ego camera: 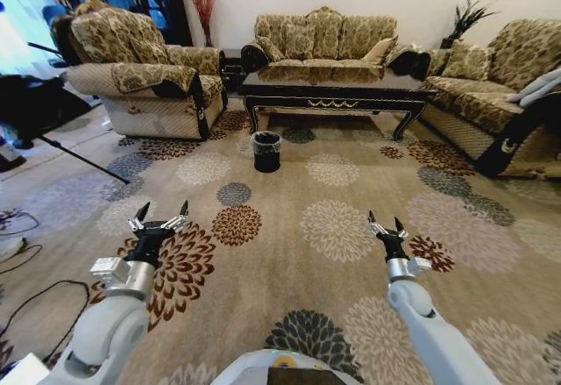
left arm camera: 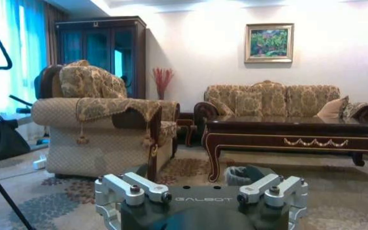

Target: Move to the front of the table and pick up the trash from the floor, then place it into the trash bin.

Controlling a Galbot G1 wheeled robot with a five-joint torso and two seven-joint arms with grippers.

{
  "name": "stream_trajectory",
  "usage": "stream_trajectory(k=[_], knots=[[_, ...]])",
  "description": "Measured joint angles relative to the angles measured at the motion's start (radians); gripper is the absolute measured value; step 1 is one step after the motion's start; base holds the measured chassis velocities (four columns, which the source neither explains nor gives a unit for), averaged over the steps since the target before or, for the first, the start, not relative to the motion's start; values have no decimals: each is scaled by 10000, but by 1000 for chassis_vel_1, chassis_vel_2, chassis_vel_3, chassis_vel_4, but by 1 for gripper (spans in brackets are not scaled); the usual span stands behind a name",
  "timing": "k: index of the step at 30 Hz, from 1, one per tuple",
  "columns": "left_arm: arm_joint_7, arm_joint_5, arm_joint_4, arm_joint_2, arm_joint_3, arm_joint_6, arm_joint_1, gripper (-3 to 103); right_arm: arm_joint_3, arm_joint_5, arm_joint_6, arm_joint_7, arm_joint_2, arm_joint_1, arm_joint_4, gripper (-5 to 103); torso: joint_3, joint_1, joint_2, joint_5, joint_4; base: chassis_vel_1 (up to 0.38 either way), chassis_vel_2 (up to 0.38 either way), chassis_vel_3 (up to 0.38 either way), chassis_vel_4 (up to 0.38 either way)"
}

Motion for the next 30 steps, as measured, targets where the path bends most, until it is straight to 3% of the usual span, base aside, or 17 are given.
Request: stream_trajectory(k=[30], knots=[[70, -26, 450, 117, 323, -25, -508, 100, -292, 157, 119, -216, 35, 301, -351, 100, 756, 288, 1047, 1, -3, -34, -34, 32, 32]])
